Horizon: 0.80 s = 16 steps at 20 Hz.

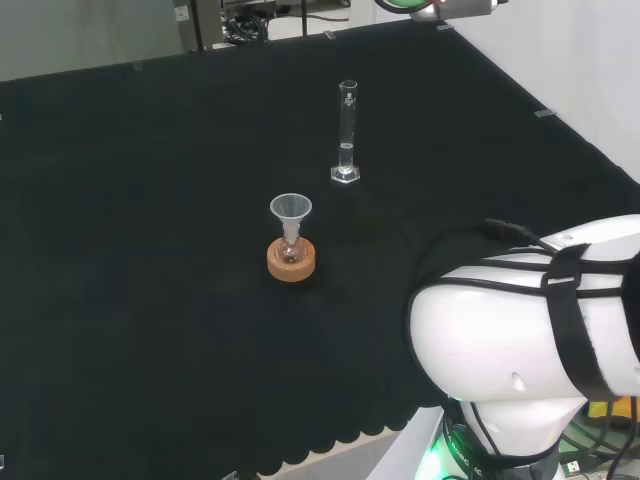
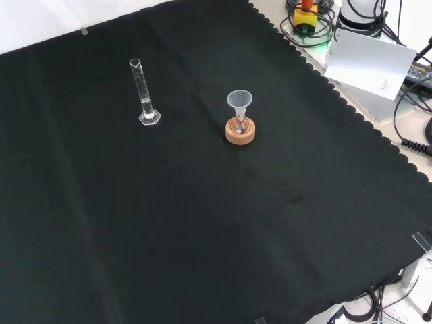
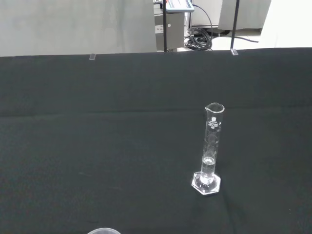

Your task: Pick up the graduated cylinder.

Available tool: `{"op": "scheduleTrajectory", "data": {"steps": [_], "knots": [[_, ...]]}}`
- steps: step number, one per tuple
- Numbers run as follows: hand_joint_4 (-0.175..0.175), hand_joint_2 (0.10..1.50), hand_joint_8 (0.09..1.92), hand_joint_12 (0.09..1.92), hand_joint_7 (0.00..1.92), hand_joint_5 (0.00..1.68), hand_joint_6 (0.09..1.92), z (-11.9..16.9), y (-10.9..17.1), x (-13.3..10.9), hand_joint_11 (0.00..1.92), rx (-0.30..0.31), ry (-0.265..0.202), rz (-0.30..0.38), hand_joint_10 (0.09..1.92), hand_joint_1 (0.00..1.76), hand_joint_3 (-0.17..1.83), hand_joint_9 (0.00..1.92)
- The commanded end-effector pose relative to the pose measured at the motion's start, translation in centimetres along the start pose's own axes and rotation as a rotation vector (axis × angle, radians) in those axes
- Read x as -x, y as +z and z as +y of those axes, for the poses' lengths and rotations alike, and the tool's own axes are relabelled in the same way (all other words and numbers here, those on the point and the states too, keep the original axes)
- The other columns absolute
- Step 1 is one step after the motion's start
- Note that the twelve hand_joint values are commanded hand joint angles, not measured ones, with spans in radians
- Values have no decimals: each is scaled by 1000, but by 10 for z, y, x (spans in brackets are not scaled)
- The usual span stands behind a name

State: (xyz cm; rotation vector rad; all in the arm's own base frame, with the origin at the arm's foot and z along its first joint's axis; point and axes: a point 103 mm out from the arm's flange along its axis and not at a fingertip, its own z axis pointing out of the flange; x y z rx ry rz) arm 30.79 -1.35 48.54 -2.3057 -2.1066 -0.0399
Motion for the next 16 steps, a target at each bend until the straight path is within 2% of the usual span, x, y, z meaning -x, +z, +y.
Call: {"op": "scheduleTrajectory", "data": {"steps": [1,9,16], "knots": [[-7,1399,510,1352,29,232,87,9,14,-7,104,-22,34,-25,87,0,18,439],[-8,1397,508,1355,35,239,87,41,48,22,105,-57,94,-1,87,5,18,440],[-11,1386,505,1357,38,240,87,112,90,61,105,-78,103,36,87,31,13,438]]}}
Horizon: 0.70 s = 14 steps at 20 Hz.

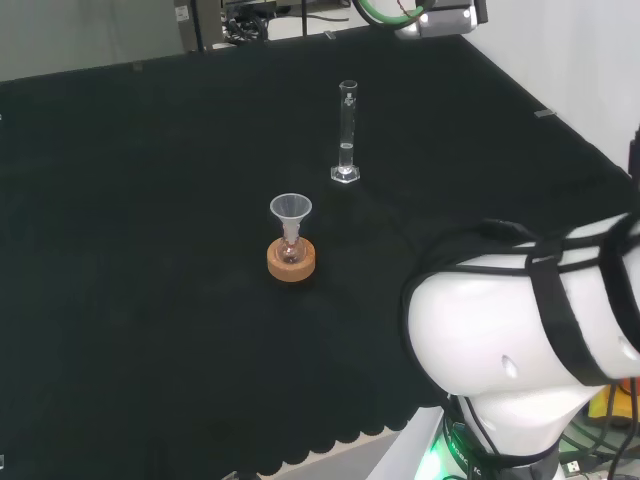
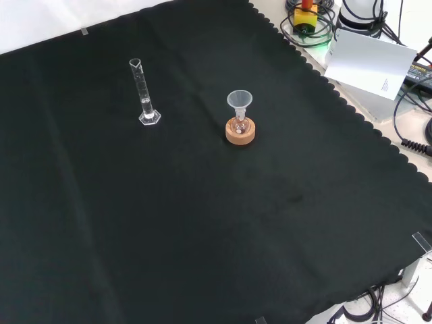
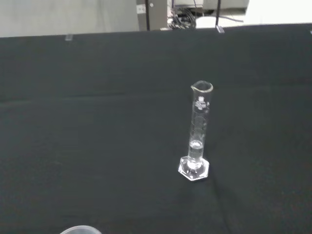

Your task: Pick up the graduated cylinder.

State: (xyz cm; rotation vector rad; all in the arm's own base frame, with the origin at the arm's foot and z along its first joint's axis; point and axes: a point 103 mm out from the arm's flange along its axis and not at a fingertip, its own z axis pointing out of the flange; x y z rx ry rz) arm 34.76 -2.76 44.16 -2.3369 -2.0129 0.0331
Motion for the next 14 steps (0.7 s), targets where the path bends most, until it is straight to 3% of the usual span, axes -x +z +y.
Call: {"op": "scheduleTrajectory", "data": {"steps": [1,5,12,14], "knots": [[-12,1382,505,1357,38,240,87,88,47,50,106,-26,42,54,87,40,11,439],[-17,1362,505,1359,40,237,87,133,70,71,106,-31,44,80,87,84,1,436],[-22,1342,519,1363,57,235,87,186,112,94,112,-41,41,140,105,152,-8,435],[-23,1339,534,1364,53,234,87,198,126,96,113,-55,34,155,229,165,-11,381]]}}
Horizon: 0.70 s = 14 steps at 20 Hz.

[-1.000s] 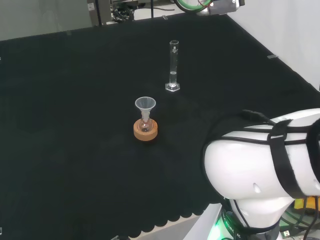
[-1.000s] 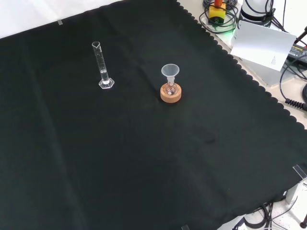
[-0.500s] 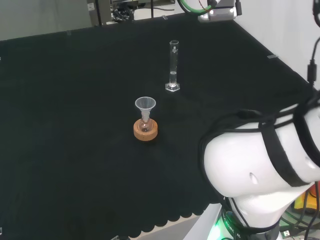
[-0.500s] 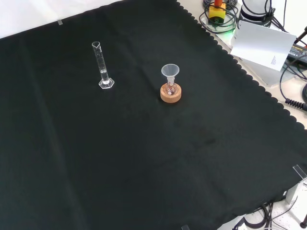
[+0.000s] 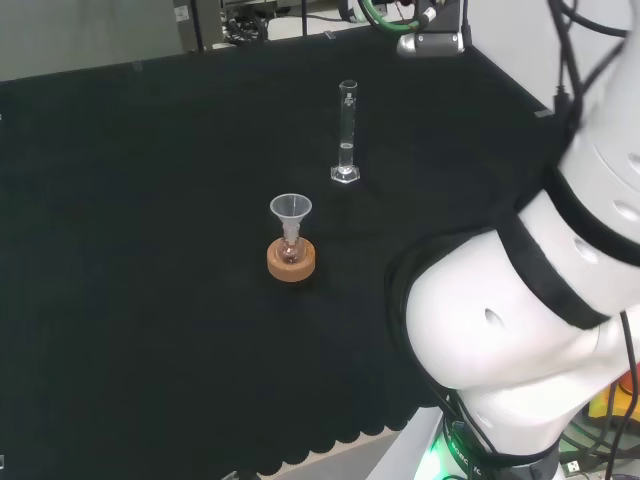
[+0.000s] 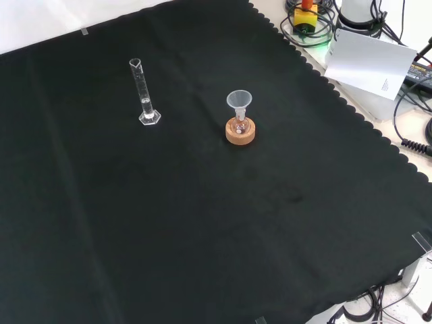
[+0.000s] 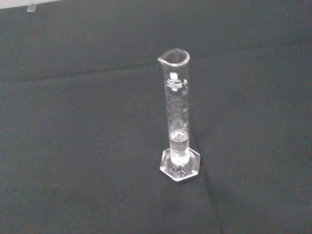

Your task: Pick up the graduated cylinder.

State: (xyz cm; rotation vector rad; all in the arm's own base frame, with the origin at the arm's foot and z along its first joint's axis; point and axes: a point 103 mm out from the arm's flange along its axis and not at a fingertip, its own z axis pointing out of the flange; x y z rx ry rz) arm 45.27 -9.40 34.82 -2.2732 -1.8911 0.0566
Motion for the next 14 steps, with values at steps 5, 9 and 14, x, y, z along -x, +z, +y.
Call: {"op": "scheduleTrajectory", "data": {"steps": [5,9,14], "knots": [[-25,1322,554,1371,38,223,87,114,55,48,111,46,-45,115,594,198,-25,216],[-24,1284,565,1374,50,222,87,129,74,48,115,41,-78,133,638,264,-46,213],[-25,1239,576,1375,62,224,87,136,92,47,119,35,-100,148,655,335,-72,226]]}}
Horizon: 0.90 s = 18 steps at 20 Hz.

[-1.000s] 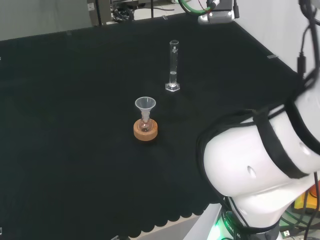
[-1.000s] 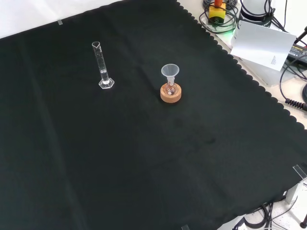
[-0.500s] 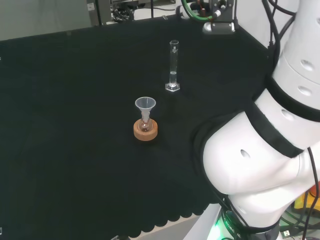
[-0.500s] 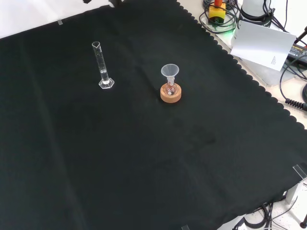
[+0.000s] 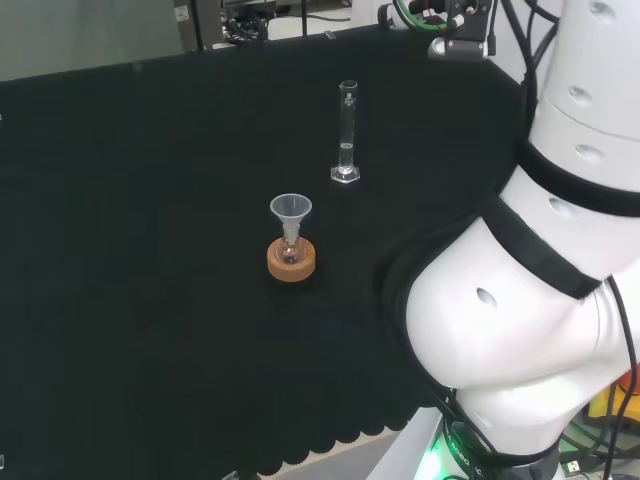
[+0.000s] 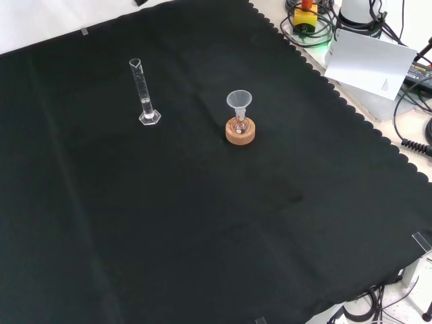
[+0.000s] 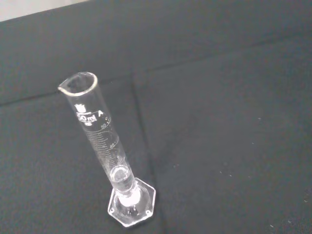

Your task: Pick up the graduated cylinder.

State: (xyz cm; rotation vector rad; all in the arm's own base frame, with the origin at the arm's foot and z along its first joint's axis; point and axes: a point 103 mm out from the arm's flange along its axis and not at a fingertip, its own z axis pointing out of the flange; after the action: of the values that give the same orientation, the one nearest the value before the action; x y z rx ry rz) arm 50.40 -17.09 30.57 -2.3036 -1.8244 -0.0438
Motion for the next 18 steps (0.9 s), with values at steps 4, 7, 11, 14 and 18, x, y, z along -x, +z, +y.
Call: {"op": "scheduleTrajectory", "data": {"steps": [4,7,11,14,18], "knots": [[-30,1195,611,1379,135,278,87,63,83,-17,137,4,-150,137,673,416,-99,280],[-33,1151,643,1371,218,334,87,61,92,-10,194,0,-169,178,667,553,-138,360],[-32,1114,638,1366,209,348,87,58,101,-1,225,11,-229,237,654,647,-171,382],[-28,1092,639,1355,234,366,87,55,107,3,280,26,-277,279,640,697,-175,441],[-25,1083,631,1341,261,392,87,49,116,7,321,21,-314,310,607,727,-175,497]]}}
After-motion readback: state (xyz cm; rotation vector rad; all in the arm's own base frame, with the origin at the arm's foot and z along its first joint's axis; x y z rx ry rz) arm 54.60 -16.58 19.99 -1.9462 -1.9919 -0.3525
